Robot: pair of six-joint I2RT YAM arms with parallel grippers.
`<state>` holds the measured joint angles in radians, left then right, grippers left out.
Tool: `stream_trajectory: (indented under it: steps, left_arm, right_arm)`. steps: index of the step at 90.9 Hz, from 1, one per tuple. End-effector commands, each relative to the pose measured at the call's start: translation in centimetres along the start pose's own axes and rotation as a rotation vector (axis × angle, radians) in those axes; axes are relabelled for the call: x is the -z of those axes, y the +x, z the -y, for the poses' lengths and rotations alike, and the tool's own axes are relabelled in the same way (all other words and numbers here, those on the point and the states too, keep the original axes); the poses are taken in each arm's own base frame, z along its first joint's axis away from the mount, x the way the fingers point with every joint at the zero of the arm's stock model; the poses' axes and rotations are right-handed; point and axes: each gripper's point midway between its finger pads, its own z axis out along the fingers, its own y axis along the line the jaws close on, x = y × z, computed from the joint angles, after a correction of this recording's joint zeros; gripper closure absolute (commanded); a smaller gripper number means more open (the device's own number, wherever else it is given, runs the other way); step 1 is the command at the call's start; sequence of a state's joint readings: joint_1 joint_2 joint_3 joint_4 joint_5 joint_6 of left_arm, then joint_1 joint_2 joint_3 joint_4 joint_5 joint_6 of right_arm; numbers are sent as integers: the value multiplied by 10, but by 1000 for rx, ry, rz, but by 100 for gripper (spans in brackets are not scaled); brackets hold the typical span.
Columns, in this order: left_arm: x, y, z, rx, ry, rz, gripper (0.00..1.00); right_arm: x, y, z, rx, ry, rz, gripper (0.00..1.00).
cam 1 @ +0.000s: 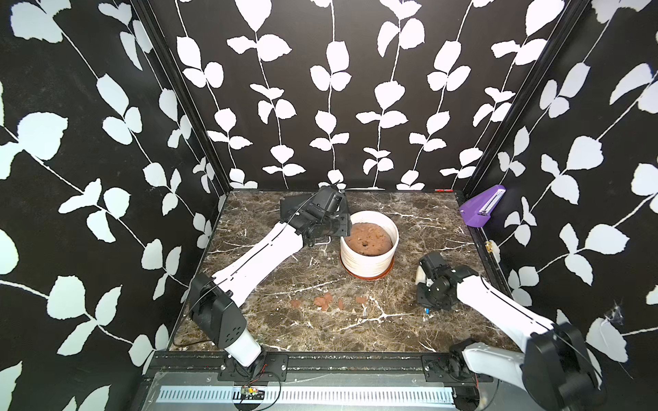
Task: Scrub the dried mud off the ceramic pot
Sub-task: Rotate the pot at the center of the board, then place the brush at the center of the board.
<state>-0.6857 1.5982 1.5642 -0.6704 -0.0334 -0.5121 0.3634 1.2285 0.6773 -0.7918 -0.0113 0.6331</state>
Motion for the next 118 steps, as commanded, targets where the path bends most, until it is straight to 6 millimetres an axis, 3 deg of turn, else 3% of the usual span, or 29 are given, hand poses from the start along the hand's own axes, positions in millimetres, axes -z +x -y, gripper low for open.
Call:
stream_trajectory:
  steps: [1,22,45,54,60,66,78,98,106,118]
  left_arm:
    - [-25,9,-21,-20,-85,-37,45]
    - [-61,26,-1,3,35,-138,48]
    - [-63,36,18,-3,110,-173,49]
    - [-65,43,23,-10,122,-200,50]
    - [-63,55,36,-42,138,-222,50]
    - [-62,61,38,-51,140,-233,51]
    - [-57,67,47,-73,156,-242,51]
    - [-46,64,43,-105,125,-236,50]
    - [-32,52,34,-132,71,-189,47]
    - [6,26,22,-176,-11,-95,45]
  right_arm:
    - [-3,-8,-3,41,1,-2,100]
    - [-1,-9,-4,59,-1,-14,100]
    - [-4,-5,14,28,77,-29,100]
    - [-4,-5,17,20,94,-28,84]
    - [-3,-4,19,15,104,-29,73]
    - [-1,-4,20,12,105,-22,68]
    - [7,-5,19,9,88,4,53]
    - [35,-10,15,-4,46,75,39]
    - [48,-12,14,-9,30,105,38]
    - [67,-16,6,-8,-8,154,38]
